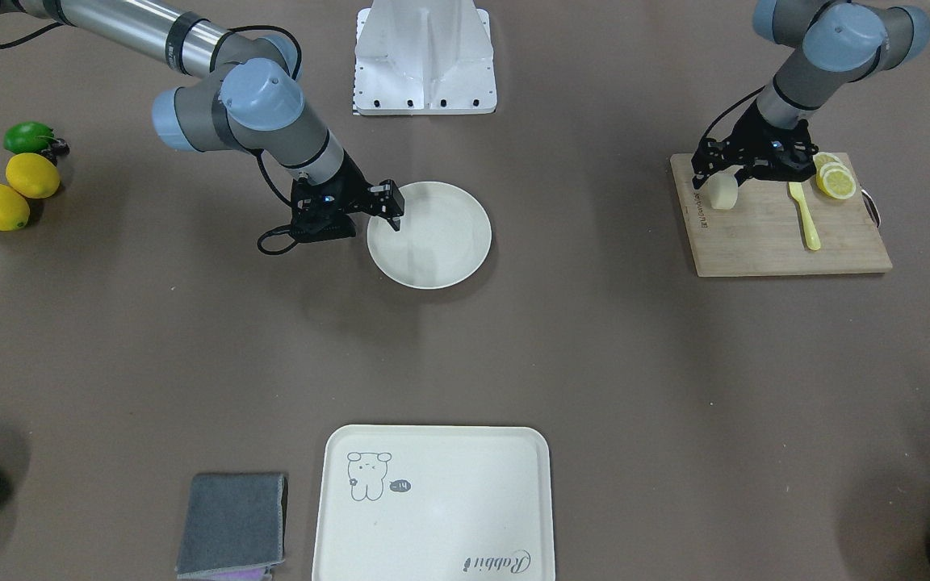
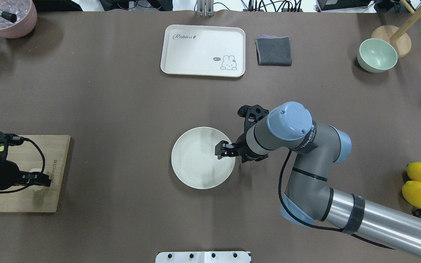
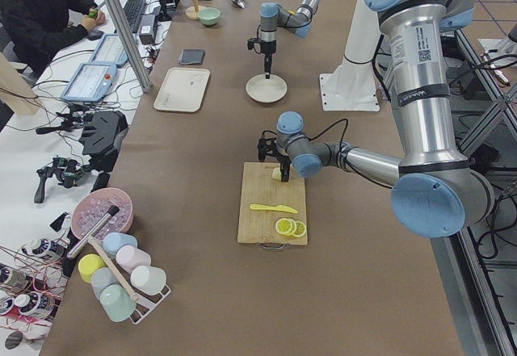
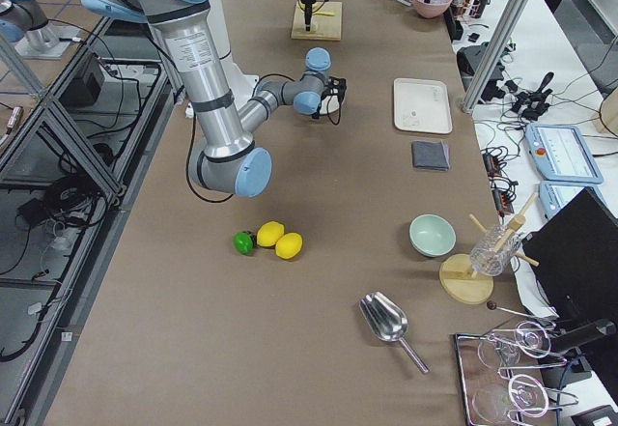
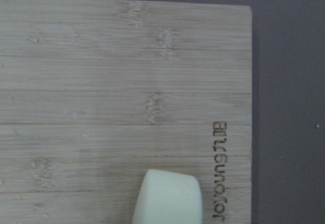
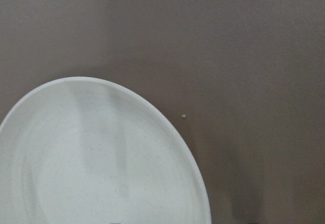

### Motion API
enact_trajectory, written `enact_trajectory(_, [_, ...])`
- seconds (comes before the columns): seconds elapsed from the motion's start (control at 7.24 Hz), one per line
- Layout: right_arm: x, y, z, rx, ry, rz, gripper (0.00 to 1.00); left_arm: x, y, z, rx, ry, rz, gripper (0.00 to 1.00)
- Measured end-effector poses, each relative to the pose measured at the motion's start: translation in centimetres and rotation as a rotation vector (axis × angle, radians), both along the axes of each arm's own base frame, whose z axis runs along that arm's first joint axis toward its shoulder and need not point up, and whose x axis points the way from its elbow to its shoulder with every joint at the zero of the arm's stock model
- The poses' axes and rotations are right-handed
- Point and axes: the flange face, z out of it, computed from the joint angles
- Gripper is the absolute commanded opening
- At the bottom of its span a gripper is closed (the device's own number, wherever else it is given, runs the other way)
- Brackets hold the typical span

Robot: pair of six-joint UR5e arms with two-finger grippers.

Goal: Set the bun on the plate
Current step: 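Drag the white plate with the right gripper while the left reaches the bun, then grasp the pale bun with the left gripper while the right gripper releases the plate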

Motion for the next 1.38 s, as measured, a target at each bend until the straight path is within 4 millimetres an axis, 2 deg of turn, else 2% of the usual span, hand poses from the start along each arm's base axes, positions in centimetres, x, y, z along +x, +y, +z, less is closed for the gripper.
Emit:
enact_trajectory(0.14, [0.5,0.1,-0.8,-0.001,-0.015,0.008,1.0,0.3,-0.1,0.0,0.0,0.001,0.001,0.34])
enact_trajectory(0.41, [1.9,-0.1,-2.3,-0.008,-0.046,0.026,1.0,0.6,-0.5,-1.4,0.008,0.025,-0.009,0.34])
enact_trajectory(0.55, [2.9,-0.8,-2.8,-0.014,-0.056,0.032,1.0,0.8,-0.8,-3.3,0.006,0.056,-0.027,0.35])
enact_trajectory(0.69, [4.5,-1.8,-3.1,-0.026,-0.069,0.03,1.0,1.2,-1.2,-6.3,0.012,0.105,-0.043,0.36])
enact_trajectory(0.83, [6.6,-3.0,-2.6,-0.044,-0.075,0.027,1.0,2.7,-2.0,-10.2,0.015,0.167,-0.062,0.37])
enact_trajectory(0.97, [9.7,-4.6,-0.9,-0.063,-0.07,0.026,1.0,5.5,-3.0,-15.0,-0.003,0.226,-0.074,0.37])
enact_trajectory(1.24, [17.7,-8.4,3.8,-0.057,-0.055,0.003,1.0,13.5,-4.0,-26.5,-0.061,0.282,-0.074,0.37])
enact_trajectory(1.38, [21.2,-9.5,6.3,-0.042,-0.047,-0.009,1.0,17.0,-4.0,-30.6,-0.074,0.281,-0.089,0.37])
